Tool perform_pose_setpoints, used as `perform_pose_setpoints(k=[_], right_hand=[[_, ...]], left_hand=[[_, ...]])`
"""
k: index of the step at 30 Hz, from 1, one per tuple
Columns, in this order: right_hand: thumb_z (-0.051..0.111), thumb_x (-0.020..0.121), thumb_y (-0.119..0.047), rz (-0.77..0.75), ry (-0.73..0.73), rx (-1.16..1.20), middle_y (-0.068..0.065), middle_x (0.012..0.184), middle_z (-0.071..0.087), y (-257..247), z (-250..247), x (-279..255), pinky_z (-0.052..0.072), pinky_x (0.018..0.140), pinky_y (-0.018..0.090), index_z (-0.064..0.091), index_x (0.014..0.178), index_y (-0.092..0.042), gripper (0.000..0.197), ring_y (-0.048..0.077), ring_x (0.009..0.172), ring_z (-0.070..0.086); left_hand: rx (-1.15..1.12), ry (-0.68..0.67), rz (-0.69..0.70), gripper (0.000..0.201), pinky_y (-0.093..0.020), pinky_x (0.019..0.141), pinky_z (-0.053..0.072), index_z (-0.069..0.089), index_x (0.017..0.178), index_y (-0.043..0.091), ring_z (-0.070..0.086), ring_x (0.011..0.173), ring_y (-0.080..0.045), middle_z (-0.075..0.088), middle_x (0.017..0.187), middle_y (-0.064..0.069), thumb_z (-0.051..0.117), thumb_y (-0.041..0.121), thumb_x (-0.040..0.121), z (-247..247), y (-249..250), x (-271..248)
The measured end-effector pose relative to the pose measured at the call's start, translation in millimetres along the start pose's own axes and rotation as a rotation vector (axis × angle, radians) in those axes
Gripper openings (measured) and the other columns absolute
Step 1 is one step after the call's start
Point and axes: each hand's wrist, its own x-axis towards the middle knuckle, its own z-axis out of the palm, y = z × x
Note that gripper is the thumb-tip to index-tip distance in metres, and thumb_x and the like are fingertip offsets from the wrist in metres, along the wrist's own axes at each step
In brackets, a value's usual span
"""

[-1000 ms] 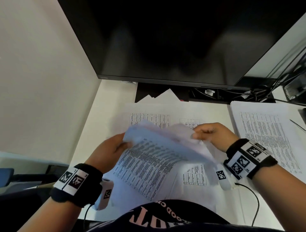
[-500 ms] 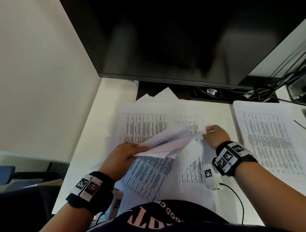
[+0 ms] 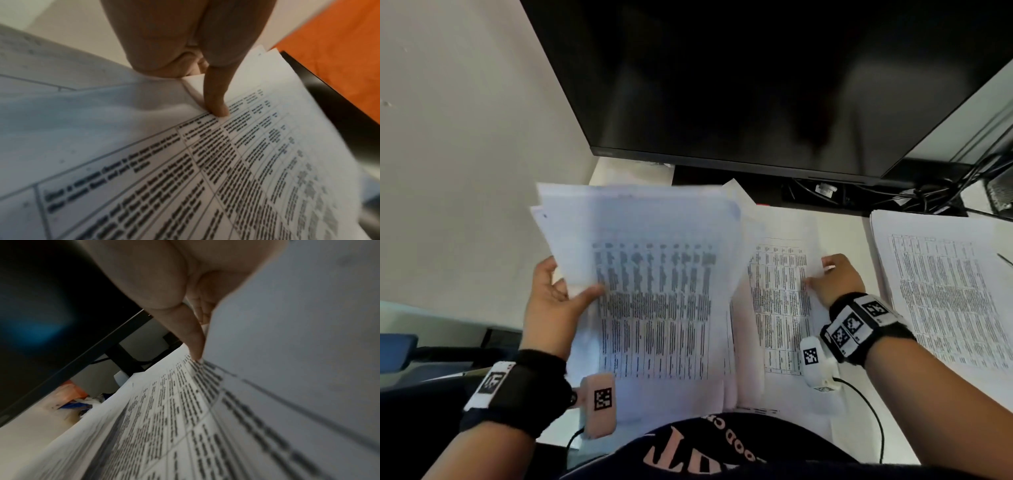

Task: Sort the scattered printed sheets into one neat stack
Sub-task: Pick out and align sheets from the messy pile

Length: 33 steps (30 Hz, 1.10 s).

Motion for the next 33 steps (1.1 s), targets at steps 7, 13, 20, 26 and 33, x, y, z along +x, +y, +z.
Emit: perform_pose_setpoints(k=[7,13,20,26,33], right_hand=[[0.068,0.081,-0.035,-0.26,0.132,-0.204,0.008,0.12,0.051,-14,7,-29,0.044,0.095,0.044,0.052,0.116,-0.023,0.041,0.027,0.109,0.05],[0.058,0.083,-0.055,-0.163,-0.376,-0.239,-0.005,0.074,0.051,-31,51,-55,0.039,0.058,0.021,0.048,0.074,-0.021,0.036,0.009,0.066,0.049],[0.057,0.093,-0.024,-0.118,-0.367,-0.088,0.006,0.125,0.058,-29,50,-60,0.043,0.085,0.025,0.053,0.123,-0.006,0.036,0.02,0.099,0.055],[0.056,0.093,-0.018,-0.114,-0.414,0.077,0.005,0.122,0.063,-10,25,-51,0.042,0.094,0.029,0.058,0.123,-0.014,0.031,0.018,0.104,0.057],[0.06,0.087,-0.003,-0.034,-0.506,0.426,0.011,0.102,0.073,1,20,-54,0.049,0.094,0.054,0.07,0.098,-0.017,0.02,0.031,0.098,0.067]], left_hand=[[-0.046,0.03,-0.064,0.032,-0.027,0.089,0.046,0.061,0.121,0.015,0.064,0.104,-0.013,0.069,0.113,0.001,0.059,0.006,0.09,-16,-13,7],[0.106,0.0,-0.114,0.032,-0.037,0.097,0.042,0.057,0.124,0.02,0.059,0.109,-0.02,0.065,0.119,0.0,0.055,0.01,0.094,-8,-27,8],[0.101,-0.017,-0.107,0.033,-0.027,0.088,0.04,0.055,0.127,0.016,0.058,0.104,-0.017,0.063,0.114,0.001,0.053,0.007,0.095,-3,-21,0],[-0.041,-0.09,-0.159,0.021,-0.012,0.059,0.052,0.056,0.117,0.009,0.069,0.073,0.0,0.067,0.105,-0.005,0.048,0.01,0.097,10,-13,-1],[-0.15,-0.145,-0.318,0.026,-0.041,0.089,0.053,0.058,0.12,0.011,0.066,0.101,-0.029,0.068,0.114,-0.01,0.05,0.019,0.098,55,-11,4]])
